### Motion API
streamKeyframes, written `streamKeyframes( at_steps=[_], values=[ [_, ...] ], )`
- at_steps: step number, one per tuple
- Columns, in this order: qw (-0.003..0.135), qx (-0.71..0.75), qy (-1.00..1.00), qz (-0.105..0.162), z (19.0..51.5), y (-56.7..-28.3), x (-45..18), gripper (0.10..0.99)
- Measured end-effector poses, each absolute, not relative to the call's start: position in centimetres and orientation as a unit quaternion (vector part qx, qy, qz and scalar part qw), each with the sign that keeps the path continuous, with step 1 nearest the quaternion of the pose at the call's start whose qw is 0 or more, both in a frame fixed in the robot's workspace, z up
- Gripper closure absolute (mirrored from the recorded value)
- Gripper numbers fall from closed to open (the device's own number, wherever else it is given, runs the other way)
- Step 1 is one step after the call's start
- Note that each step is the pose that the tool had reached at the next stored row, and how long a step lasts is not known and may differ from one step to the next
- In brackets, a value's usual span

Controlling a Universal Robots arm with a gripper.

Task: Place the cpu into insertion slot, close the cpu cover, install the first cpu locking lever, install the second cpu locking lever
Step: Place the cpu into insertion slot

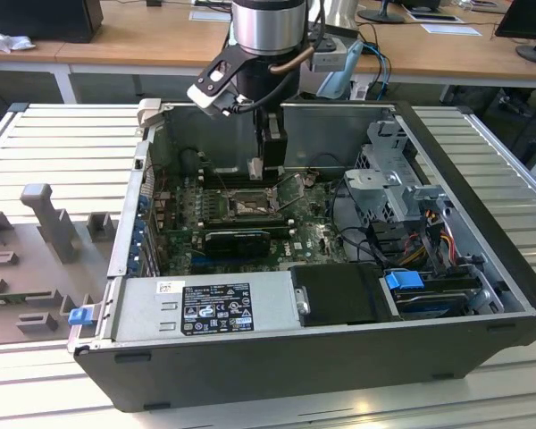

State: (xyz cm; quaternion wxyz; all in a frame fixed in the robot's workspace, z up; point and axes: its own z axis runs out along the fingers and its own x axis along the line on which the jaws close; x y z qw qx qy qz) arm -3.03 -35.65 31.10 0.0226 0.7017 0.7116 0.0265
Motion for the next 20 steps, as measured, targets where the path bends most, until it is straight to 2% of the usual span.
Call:
streamKeyframes(
  at_steps=[20],
  values=[
    [0.018, 0.704, 0.71, 0.022, 26.8, -35.3, -3.2, 0.561]
  ],
)
